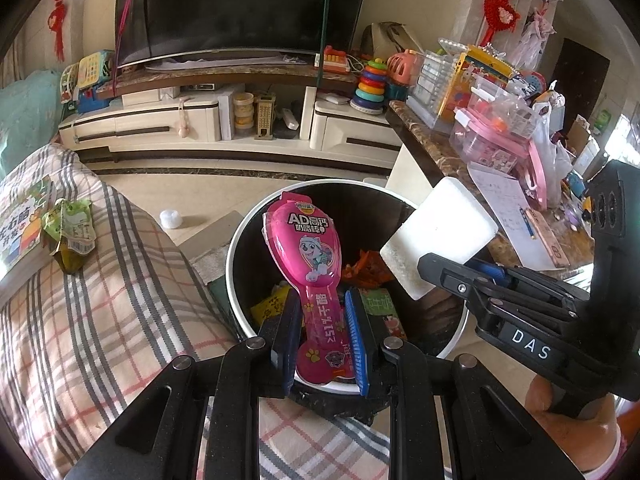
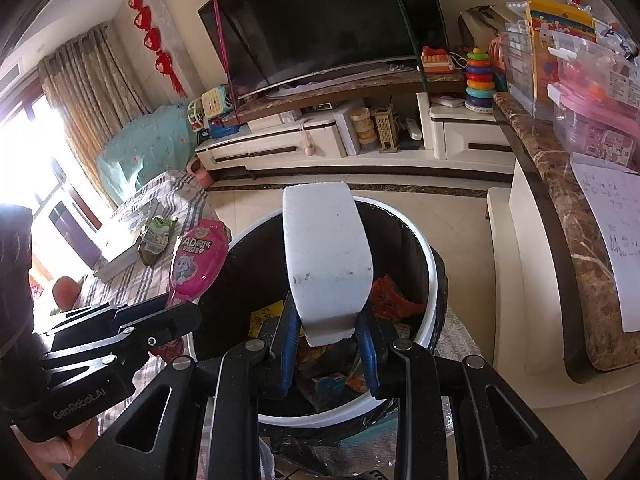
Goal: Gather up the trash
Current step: 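Carry the pink toothpaste tube and white cup over the trash bin, then open both tools to drop the toothpaste tube and cup into the bin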
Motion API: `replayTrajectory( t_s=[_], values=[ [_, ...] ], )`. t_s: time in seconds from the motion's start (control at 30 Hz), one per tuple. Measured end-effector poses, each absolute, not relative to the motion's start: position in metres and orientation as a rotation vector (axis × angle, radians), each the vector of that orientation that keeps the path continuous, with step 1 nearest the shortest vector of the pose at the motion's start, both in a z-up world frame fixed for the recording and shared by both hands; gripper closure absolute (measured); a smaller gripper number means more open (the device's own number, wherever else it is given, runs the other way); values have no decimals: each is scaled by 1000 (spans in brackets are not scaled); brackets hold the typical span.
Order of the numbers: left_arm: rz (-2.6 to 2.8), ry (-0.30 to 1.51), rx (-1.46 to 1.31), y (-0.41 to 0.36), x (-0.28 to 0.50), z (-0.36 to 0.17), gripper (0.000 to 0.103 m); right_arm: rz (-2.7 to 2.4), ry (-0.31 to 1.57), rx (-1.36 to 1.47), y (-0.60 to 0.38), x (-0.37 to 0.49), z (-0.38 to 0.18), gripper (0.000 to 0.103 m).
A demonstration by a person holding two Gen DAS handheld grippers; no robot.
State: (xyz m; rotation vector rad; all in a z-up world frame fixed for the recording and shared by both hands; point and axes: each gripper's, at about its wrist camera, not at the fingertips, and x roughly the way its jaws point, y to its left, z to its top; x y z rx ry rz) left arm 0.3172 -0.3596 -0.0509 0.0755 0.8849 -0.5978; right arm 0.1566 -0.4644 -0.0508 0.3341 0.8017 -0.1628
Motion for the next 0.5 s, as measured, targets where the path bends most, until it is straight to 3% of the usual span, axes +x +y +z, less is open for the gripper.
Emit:
replayTrajectory(
  t_s=[0.5],
  values=[
    [-598, 891, 84, -366, 322, -54, 82, -163, 820, 317, -466, 161, -49, 76]
  ],
)
